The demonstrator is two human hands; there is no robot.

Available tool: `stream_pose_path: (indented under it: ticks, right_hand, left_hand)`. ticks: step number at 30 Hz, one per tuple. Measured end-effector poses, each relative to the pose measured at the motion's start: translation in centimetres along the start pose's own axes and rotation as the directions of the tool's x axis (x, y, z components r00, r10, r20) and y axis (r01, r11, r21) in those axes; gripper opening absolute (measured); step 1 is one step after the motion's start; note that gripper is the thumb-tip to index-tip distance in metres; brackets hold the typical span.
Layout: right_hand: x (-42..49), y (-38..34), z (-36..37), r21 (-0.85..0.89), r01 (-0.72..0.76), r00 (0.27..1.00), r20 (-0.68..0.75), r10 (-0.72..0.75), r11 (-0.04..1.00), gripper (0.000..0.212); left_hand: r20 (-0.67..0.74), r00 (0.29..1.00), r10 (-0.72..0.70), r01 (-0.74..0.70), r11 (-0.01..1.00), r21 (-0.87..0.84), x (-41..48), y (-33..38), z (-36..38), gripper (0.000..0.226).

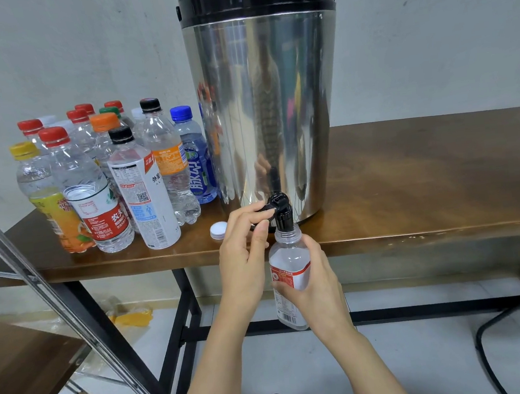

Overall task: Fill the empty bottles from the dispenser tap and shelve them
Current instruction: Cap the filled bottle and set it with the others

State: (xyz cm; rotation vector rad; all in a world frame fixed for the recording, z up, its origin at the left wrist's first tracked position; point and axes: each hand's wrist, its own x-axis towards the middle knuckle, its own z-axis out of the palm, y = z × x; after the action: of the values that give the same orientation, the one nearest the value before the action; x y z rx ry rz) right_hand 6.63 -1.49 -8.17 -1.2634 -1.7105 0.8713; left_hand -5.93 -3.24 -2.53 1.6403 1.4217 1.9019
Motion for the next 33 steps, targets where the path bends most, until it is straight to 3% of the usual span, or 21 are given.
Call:
stream_pose_path:
  ticks: [33]
  right_hand:
    - [0.66,-0.36,0.21,-0.002,-0.013,1.0,0.004,0.013,1.0,0.092]
  left_hand:
    - [-0.001,1.0,-0.018,0.018,1.0,-0.012,-0.07,0.4,0.04,0.031]
